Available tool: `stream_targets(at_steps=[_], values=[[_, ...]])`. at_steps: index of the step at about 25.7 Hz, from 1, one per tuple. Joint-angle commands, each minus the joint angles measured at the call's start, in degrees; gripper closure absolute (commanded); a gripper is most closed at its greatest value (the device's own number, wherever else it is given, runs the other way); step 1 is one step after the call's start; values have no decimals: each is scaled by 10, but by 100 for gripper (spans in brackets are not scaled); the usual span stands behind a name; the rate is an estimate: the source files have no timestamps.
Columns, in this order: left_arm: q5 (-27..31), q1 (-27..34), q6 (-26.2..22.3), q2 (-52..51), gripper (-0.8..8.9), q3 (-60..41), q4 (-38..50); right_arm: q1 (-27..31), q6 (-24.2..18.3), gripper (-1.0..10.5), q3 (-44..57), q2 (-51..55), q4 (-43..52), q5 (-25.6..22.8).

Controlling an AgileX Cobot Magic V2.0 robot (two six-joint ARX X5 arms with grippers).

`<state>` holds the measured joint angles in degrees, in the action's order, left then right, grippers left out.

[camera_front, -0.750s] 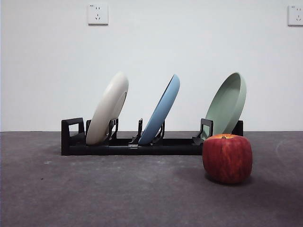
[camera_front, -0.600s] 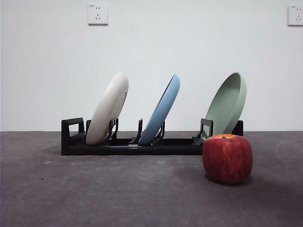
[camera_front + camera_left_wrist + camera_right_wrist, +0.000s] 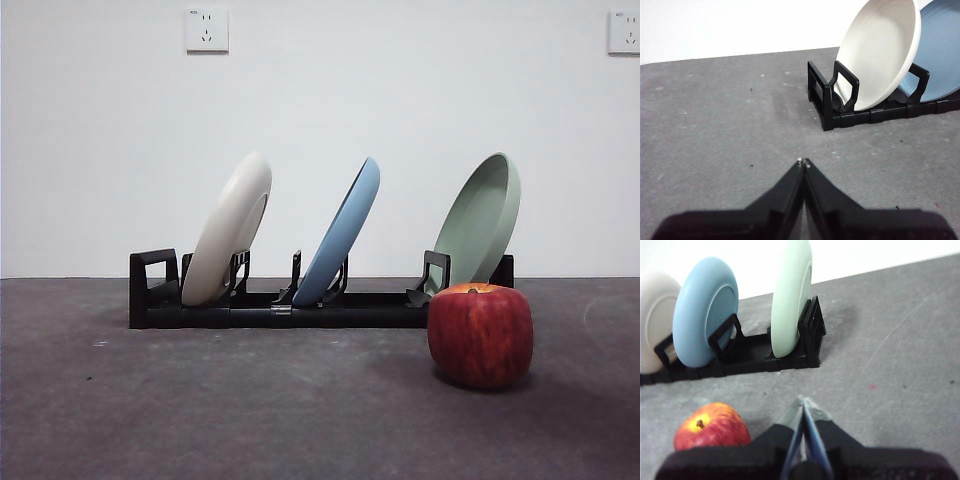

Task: Take the yellow plate from the plate rack,put the plate on the table,take the apple from the table,put the apple in the plate

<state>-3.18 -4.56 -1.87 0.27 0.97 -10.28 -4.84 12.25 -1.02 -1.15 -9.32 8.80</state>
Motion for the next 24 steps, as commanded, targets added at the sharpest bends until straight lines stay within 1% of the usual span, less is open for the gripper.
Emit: stream_targets(at_steps=[1,3,4,6,7,9,11,13,18,24], values=[[0,2,4,-2,818,-8,7,0,50,946,6,0,-5,-1],[-2,2,7,-2,818,-8,8,0,61,946,6,0,-5,-1],[-3,2,18,-2,818,-8,8,0,67,947,6,0,-5,-1],[-3,2,48,-2,819,-8,9,0,78,950,5,0,-6,-1],[-1,2,75,-2,819,-8,14,0,90,951,4,0,-6,-2],[1,2,110,-2,819,-6,20,0,111,957,0,0,-6,-2],[1,2,137,-2,819,-2,28,0,126,957,-7,-2,-6,-2],[1,2,154,0,819,7,27,0,130,957,-21,-9,-6,-2],[9,2,158,21,819,46,22,0,130,957,-68,-41,-6,-2],[16,2,158,101,819,124,21,0,130,957,-155,-127,-7,-1]])
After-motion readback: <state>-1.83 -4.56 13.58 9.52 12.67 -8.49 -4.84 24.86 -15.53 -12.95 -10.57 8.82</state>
